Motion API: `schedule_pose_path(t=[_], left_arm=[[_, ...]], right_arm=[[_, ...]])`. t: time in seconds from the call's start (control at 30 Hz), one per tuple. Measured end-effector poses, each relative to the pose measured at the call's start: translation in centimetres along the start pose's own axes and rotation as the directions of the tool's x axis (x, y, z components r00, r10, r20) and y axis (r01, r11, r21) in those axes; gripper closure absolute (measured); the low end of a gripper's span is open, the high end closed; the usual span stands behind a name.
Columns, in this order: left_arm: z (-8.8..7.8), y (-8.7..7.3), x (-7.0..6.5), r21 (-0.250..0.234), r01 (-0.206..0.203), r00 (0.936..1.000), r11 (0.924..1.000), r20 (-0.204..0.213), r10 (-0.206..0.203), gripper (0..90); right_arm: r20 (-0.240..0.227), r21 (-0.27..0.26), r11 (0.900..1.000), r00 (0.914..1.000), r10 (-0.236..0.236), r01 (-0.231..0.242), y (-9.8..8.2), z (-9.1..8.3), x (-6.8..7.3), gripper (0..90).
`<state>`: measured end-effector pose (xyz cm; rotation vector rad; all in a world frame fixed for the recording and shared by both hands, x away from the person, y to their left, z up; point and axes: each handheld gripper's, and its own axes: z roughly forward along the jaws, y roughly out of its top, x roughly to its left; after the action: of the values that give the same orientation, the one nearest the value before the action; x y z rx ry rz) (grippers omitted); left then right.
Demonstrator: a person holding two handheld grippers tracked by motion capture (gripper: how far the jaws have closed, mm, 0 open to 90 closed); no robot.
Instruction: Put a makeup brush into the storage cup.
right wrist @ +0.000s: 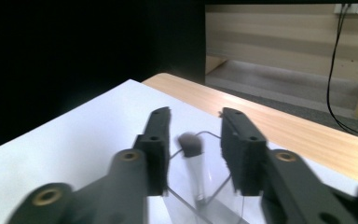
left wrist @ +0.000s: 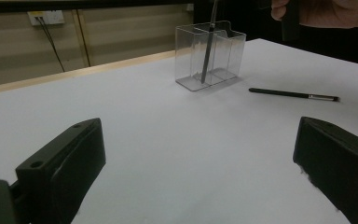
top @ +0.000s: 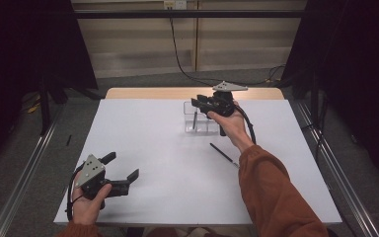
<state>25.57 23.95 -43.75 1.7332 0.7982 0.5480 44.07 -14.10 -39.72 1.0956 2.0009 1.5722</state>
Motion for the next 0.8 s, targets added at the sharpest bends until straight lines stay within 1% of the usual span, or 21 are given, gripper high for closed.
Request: schedule_pose_path(t=[0.13, 0.2, 0.37, 0.43, 0.5, 0.6, 0.63, 0.77, 0.8], left_arm=[[0.0, 0.0, 0.0, -0.002, 0.002, 1.0, 1.0, -0.002, -0.002, 2.1], [0.0, 0.0, 0.0, 0.001, -0.001, 1.0, 1.0, 0.0, 0.001, 2.1], [0.1, 0.0, 0.0, 0.0, -0.002, 1.0, 1.0, -0.002, 0.002, 2.1], [0.1, 0.0, 0.0, 0.005, -0.01, 0.9999, 0.9999, -0.006, 0.01, 2.1], [0.1, 0.0, 0.0, 0.005, -0.012, 0.9999, 0.9999, -0.003, 0.012, 2.1], [0.1, 0.0, 0.0, -0.007, 0.0, 1.0, 1.0, -0.002, 0.0, 2.1], [0.0, 0.0, 0.1, -0.007, 0.001, 1.0, 1.0, -0.004, -0.001, 2.1], [0.0, -0.1, 0.3, -0.01, 0.017, 0.9998, 0.9998, -0.009, -0.017, 2.1], [0.0, -0.1, 0.3, -0.01, 0.017, 0.9998, 0.9998, -0.01, -0.017, 2.1]], right_arm=[[0.007, 0.01, 1.0, 0.9999, 0.013, -0.013, -0.3, 0.0, -0.1, 45.8], [0.016, 0.014, 1.0, 0.9998, 0.012, -0.012, -0.5, -0.1, -0.1, 36.4], [0.023, 0.014, 1.0, 0.9997, 0.001, -0.001, -0.5, -0.3, 0.1, 22.3], [0.021, 0.011, 1.0, 0.9998, 0.006, -0.006, -0.5, -0.4, 0.2, 17.1], [0.03, 0.009, 1.0, 0.9995, 0.007, -0.007, -0.6, -0.4, 0.3, 9.3], [0.053, -0.013, 1.0, 0.9986, -0.002, 0.003, -0.9, -0.7, 0.5, 4.1], [0.056, -0.013, 1.0, 0.9985, -0.003, 0.004, -1.0, -0.8, 0.5, 2.4], [0.05, -0.019, 1.0, 0.9987, -0.012, 0.013, -1.2, -1.3, 0.5, 0.0], [0.048, -0.019, 1.0, 0.9988, -0.005, 0.006, -1.3, -1.4, 0.4, 0.1]])
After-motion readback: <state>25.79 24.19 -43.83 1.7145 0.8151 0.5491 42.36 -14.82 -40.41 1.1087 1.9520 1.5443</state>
